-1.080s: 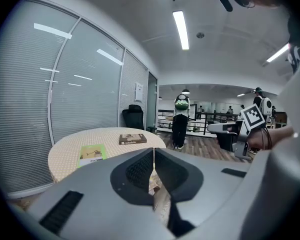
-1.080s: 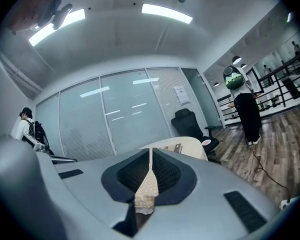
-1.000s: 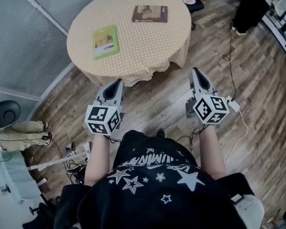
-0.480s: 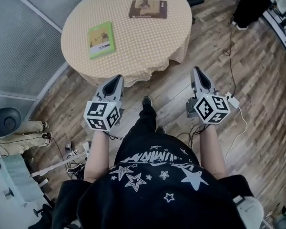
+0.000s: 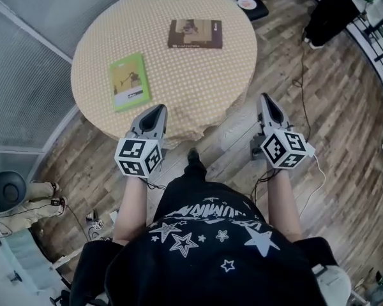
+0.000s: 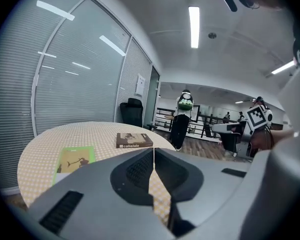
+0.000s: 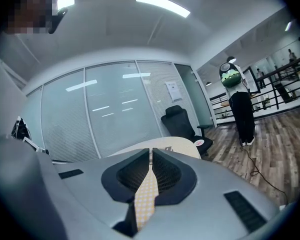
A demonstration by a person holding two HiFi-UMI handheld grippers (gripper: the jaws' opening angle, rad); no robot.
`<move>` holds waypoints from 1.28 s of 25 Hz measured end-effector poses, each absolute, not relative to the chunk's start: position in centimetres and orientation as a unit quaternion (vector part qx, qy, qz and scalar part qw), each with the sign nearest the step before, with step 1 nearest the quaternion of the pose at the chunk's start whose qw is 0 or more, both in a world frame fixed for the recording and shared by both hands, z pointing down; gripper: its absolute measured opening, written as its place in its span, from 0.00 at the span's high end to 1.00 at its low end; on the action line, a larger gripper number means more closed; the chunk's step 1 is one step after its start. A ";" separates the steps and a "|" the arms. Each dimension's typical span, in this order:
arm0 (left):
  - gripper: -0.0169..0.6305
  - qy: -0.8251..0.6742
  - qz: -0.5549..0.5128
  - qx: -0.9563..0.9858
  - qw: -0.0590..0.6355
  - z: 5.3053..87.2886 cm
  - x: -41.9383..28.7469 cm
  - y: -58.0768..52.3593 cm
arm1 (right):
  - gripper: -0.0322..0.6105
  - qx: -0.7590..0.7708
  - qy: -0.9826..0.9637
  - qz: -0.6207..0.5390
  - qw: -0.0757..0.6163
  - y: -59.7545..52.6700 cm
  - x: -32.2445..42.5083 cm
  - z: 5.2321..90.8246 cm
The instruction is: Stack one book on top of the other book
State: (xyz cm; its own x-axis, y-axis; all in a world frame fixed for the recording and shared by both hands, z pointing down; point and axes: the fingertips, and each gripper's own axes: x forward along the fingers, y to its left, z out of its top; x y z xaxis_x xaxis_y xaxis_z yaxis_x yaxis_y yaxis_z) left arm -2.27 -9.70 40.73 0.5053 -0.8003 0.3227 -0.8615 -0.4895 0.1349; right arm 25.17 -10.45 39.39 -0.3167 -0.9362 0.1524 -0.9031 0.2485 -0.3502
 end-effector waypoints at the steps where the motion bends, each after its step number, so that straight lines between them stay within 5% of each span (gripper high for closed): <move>1: 0.95 -0.485 0.109 0.856 0.142 40.7 -2.6 -10.8 | 0.90 -0.584 0.789 -0.188 0.042 -11.6 24.9 39.3; 18: 0.95 -0.442 0.094 0.875 0.174 43.0 -5.2 -23.8 | 0.90 -0.624 0.759 -0.187 0.005 -21.2 22.9 39.5; 24: 0.95 -0.440 0.090 0.875 0.182 43.7 -6.3 -24.1 | 0.90 -0.602 0.778 -0.170 -0.051 -21.5 20.0 41.0; 32: 0.95 -0.487 0.081 0.850 0.185 43.8 -9.9 -22.7 | 0.90 -0.566 0.803 -0.181 -0.044 -24.1 17.2 41.3</move>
